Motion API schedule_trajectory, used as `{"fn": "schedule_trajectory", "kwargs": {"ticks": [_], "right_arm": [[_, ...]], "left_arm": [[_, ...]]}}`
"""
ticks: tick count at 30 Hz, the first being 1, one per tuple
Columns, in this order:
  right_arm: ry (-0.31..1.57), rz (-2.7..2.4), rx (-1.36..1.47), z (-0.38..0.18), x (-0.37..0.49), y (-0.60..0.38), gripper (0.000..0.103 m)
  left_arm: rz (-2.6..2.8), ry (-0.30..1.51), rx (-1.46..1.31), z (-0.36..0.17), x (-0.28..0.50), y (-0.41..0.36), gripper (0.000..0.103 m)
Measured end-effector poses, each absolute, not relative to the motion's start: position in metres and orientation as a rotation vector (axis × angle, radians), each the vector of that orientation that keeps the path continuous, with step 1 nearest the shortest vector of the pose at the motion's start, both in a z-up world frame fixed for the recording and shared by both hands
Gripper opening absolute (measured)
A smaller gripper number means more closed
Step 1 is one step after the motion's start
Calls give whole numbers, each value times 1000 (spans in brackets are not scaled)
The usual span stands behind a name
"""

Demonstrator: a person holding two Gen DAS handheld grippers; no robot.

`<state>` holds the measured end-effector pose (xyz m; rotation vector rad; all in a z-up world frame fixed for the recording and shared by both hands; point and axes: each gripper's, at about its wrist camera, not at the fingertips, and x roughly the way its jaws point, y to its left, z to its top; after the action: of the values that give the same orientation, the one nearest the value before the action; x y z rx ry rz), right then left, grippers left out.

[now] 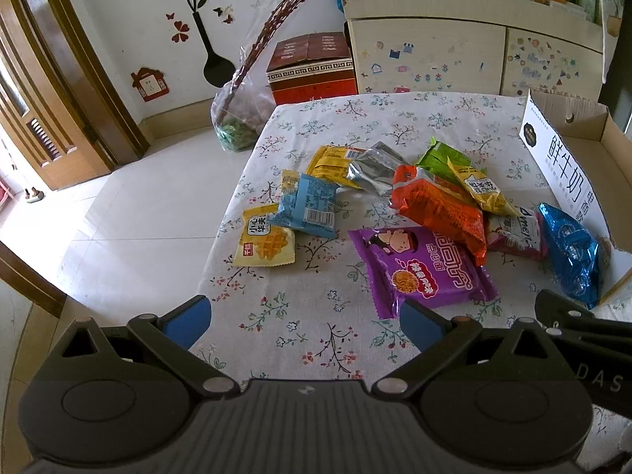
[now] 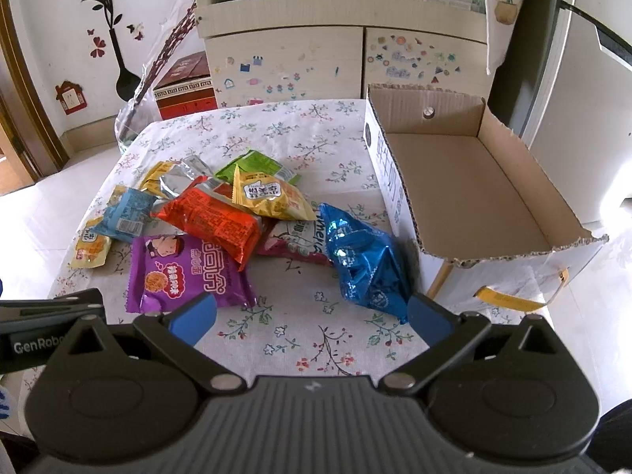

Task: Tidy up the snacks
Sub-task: 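Position the right tool above the blue foil packet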

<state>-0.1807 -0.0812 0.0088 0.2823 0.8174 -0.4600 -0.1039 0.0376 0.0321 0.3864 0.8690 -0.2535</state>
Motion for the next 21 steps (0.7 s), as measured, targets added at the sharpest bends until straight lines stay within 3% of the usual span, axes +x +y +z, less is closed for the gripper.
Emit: {"fn": "schedule_trajectory", "kwargs": {"ticks": [21], "right_arm": [[711,-340,363,26,-199,-110,102]], "left_arm": [[-241,907,200,45,-77,56,103]]}}
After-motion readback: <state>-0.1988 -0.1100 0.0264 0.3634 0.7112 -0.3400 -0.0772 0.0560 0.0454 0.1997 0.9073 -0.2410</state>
